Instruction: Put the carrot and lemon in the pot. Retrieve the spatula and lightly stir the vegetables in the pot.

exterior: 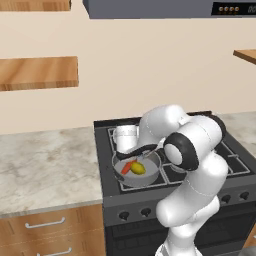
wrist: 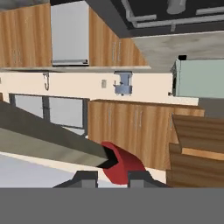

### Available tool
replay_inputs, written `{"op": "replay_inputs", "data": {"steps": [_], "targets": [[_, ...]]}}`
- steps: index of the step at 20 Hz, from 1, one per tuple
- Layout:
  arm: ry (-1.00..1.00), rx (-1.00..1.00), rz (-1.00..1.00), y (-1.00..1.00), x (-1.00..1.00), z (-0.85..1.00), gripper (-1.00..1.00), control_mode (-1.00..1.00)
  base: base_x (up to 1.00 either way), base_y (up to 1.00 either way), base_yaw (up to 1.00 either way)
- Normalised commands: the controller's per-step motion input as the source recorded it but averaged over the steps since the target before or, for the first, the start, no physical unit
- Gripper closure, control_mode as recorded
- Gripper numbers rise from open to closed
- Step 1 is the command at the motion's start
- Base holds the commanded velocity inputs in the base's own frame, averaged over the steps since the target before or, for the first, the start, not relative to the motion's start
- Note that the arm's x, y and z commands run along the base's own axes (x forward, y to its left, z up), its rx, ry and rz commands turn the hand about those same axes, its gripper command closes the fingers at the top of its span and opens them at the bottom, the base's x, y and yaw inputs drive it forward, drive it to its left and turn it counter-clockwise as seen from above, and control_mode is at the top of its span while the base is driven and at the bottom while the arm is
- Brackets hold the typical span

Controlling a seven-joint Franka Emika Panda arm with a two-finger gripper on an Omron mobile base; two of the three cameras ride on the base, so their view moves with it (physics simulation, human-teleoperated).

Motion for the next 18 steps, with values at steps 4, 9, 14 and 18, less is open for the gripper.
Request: {"op": "replay_inputs", "data": {"steps": [4, 9, 14, 18], "targets": [[-0.13, -0.05, 0.00, 0.51, 0.18, -0.34, 1.00, -1.00, 0.00, 0.00, 0.00], [-0.09, -0.04, 0.00, 0.20, 0.65, -0.06, 1.00, -1.00, 0.00, 0.00, 0.00], [0.00, -0.06, 0.00, 0.28, 0.12, -0.46, 1.00, -1.00, 0.00, 0.00, 0.00], [-0.02, -0.10, 0.00, 0.32, 0.10, -0.62, 1.00, -1.00, 0.00, 0.00, 0.00]]}}
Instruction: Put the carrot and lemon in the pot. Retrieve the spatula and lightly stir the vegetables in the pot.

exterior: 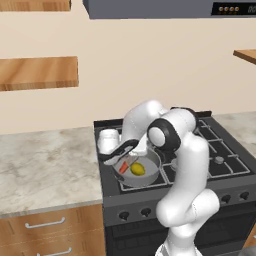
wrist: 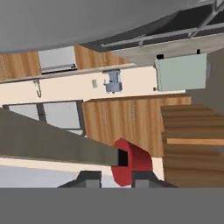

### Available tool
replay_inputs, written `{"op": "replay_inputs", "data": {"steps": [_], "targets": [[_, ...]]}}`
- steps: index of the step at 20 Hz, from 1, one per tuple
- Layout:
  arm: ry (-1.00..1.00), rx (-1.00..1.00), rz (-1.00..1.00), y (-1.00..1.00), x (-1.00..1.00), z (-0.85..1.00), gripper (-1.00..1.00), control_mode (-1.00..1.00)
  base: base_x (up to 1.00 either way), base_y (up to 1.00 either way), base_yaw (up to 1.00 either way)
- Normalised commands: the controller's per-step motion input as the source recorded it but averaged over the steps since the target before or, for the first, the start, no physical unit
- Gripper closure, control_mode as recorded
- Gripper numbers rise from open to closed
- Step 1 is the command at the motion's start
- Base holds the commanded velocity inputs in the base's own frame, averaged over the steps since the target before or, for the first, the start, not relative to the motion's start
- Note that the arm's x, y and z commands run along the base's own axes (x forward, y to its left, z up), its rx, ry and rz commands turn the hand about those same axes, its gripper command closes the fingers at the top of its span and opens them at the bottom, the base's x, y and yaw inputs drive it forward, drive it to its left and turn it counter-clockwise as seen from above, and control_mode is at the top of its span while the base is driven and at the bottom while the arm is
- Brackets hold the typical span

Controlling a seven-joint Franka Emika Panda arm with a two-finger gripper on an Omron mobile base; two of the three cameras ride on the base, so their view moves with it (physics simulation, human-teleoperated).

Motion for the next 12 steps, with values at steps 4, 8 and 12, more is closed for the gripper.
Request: {"op": "replay_inputs", "data": {"steps": [4, 8, 12], "targets": [[-0.12, -0.05, 0.00, 0.04, 0.27, -0.01, 1.00, -1.00, 0.00, 0.00, 0.00], [-0.14, 0.00, 0.00, 0.07, 0.05, 0.31, 1.00, -1.00, 0.00, 0.00, 0.00], [-0.12, -0.01, 0.00, 0.09, 0.00, 0.02, 1.00, -1.00, 0.00, 0.00, 0.00]]}}
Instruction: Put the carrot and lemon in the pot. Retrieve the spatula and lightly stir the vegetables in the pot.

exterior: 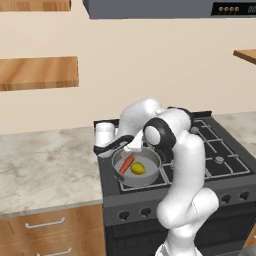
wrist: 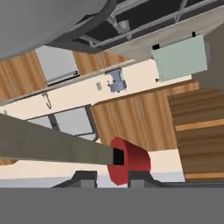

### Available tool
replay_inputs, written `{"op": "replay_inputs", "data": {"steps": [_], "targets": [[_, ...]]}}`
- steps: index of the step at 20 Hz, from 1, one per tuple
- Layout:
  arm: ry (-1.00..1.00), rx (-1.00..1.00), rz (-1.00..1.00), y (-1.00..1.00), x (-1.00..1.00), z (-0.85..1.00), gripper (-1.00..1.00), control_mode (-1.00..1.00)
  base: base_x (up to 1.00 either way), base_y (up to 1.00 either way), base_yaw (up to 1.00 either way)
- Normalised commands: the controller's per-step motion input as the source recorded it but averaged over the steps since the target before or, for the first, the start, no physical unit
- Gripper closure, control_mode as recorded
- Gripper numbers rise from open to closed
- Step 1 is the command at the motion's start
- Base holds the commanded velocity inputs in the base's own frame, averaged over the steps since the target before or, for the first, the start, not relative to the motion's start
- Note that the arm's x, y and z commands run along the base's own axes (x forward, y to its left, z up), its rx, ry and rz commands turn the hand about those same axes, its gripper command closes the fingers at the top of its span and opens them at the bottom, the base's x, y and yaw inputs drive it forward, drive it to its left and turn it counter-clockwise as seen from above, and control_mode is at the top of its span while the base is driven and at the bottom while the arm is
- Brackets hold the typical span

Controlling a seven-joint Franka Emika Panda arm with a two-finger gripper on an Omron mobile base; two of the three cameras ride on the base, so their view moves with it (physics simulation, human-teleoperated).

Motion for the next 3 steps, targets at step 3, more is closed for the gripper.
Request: {"op": "replay_inputs", "data": {"steps": [3], "targets": [[-0.09, -0.05, 0.00, 0.03, 0.04, -0.33, 1.00, -1.00, 0.00, 0.00, 0.00]]}}
